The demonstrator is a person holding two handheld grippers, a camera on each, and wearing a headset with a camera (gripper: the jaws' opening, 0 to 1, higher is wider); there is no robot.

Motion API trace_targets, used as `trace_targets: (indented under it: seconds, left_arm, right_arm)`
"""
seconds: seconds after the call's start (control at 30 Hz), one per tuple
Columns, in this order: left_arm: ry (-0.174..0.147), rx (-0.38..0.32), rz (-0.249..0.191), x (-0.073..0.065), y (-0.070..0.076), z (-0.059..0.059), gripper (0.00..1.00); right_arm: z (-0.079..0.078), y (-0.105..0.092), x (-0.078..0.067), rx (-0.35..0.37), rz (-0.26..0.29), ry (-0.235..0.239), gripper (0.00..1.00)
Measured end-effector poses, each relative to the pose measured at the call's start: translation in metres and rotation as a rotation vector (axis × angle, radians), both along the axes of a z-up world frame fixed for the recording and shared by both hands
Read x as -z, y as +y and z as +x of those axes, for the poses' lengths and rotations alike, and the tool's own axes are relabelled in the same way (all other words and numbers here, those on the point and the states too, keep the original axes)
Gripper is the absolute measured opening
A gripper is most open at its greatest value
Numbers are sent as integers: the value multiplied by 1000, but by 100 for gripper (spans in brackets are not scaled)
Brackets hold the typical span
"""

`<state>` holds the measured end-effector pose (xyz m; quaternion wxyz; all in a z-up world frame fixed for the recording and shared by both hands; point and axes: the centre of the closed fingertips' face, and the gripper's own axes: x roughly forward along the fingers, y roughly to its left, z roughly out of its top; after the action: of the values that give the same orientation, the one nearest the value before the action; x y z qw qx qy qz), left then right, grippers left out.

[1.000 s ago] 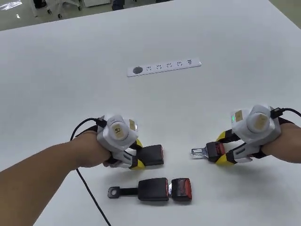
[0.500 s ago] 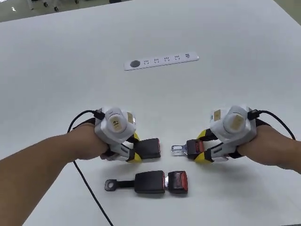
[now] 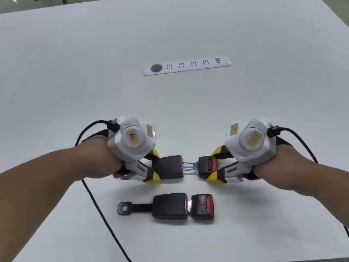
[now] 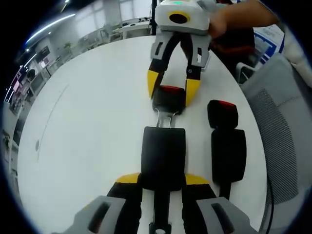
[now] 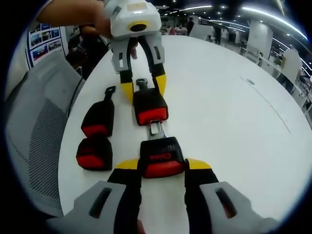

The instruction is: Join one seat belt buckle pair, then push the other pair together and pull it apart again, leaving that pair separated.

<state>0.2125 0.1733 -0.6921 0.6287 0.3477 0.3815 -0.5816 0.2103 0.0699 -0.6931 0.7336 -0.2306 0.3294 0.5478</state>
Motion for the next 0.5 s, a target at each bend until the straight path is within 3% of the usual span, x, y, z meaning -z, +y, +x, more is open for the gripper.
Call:
trace_targets:
  seconds: [0.23, 0.37, 0.5]
  left_arm:
    - [-3, 20, 10, 1, 0, 1, 31]
    - [-4, 34, 15, 1, -2, -1, 31]
    - [-6, 45, 14, 1, -1, -1, 30]
  right_arm:
    - [-4, 9, -5, -79, -55, -60, 32]
    - [-1, 10, -2, -94, -52, -24, 32]
    - [-1, 11, 0, -100, -35, -19, 31]
